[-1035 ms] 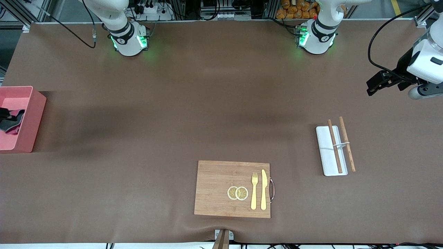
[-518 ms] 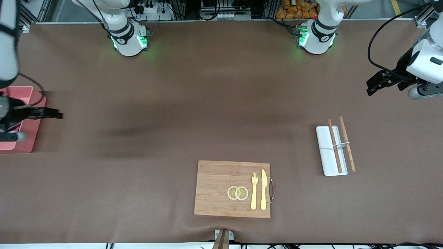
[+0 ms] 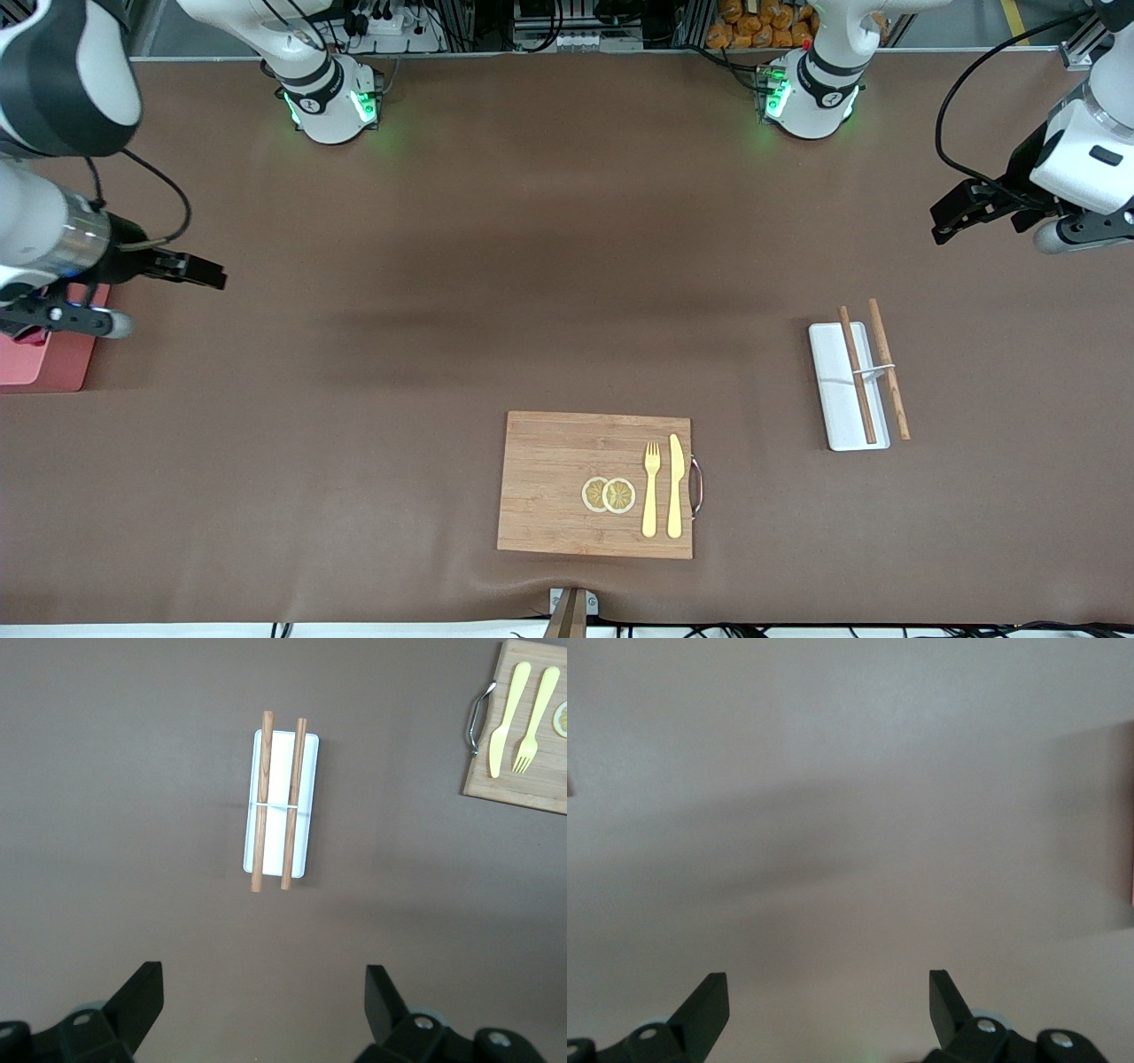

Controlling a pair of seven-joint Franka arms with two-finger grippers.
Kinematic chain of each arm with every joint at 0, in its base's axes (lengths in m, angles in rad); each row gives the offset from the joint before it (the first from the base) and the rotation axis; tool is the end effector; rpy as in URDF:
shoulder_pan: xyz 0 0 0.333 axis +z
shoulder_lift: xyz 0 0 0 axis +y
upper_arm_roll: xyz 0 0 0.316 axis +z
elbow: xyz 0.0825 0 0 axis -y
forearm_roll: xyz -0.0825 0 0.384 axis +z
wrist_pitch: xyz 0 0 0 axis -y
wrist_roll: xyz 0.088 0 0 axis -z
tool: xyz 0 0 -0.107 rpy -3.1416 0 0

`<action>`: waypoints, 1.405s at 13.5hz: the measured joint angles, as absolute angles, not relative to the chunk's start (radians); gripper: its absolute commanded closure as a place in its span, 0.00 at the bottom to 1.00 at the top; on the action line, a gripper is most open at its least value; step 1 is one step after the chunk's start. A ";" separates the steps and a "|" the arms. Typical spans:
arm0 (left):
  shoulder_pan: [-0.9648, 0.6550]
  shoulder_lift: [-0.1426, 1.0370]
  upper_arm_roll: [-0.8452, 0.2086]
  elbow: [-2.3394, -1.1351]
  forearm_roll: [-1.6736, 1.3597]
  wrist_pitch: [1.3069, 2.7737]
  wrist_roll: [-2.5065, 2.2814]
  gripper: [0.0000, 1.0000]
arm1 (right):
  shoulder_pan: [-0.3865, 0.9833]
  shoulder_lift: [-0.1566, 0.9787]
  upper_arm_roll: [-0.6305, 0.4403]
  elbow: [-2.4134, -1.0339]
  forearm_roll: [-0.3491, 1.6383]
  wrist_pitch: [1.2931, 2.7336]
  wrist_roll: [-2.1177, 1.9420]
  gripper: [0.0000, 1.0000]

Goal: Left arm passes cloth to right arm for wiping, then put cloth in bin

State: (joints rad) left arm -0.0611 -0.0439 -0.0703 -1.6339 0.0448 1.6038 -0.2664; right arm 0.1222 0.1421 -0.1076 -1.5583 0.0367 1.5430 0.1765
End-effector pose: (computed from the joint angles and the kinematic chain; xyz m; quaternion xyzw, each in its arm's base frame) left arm 0.5394 -0.0674 0.6217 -0.9975 -0.0669 -0.0114 0.0221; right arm 0.5877 0.0165 0.5473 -0.9935 0.0816 0.0789 0.0032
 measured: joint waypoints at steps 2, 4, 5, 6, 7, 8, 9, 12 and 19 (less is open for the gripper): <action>-0.061 -0.043 -0.071 -1.634 0.045 1.604 -0.266 0.00 | 0.080 0.136 -0.112 -1.542 0.037 1.553 0.087 0.00; -0.061 -0.043 -0.074 -1.634 0.045 1.604 -0.266 0.00 | 0.057 0.132 -0.113 -1.521 0.038 1.553 0.016 0.00; -0.061 -0.043 -0.076 -1.634 0.045 1.604 -0.266 0.00 | 0.058 0.131 -0.111 -1.506 0.038 1.547 0.006 0.00; -0.061 -0.043 -0.078 -1.633 0.045 1.604 -0.266 0.00 | 0.062 0.130 -0.106 -1.491 0.039 1.535 0.010 0.00; -0.061 -0.043 -0.079 -1.633 0.045 1.604 -0.266 0.00 | 0.067 0.129 -0.101 -1.475 0.039 1.518 0.029 0.00; -0.061 -0.043 -0.079 -1.632 0.045 1.604 -0.266 0.00 | 0.073 0.128 -0.098 -1.460 0.039 1.500 0.059 0.00; -0.061 -0.043 -0.079 -1.632 0.045 1.605 -0.266 0.00 | 0.077 0.127 -0.096 -1.448 0.039 1.487 0.076 0.00; -0.062 -0.043 -0.079 -1.629 0.045 1.605 -0.266 0.00 | 0.077 0.122 -0.099 -1.429 0.039 1.479 0.072 0.00; -0.063 -0.038 -0.080 -1.624 0.045 1.605 -0.266 0.00 | 0.073 0.115 -0.104 -1.435 0.039 1.479 0.065 0.00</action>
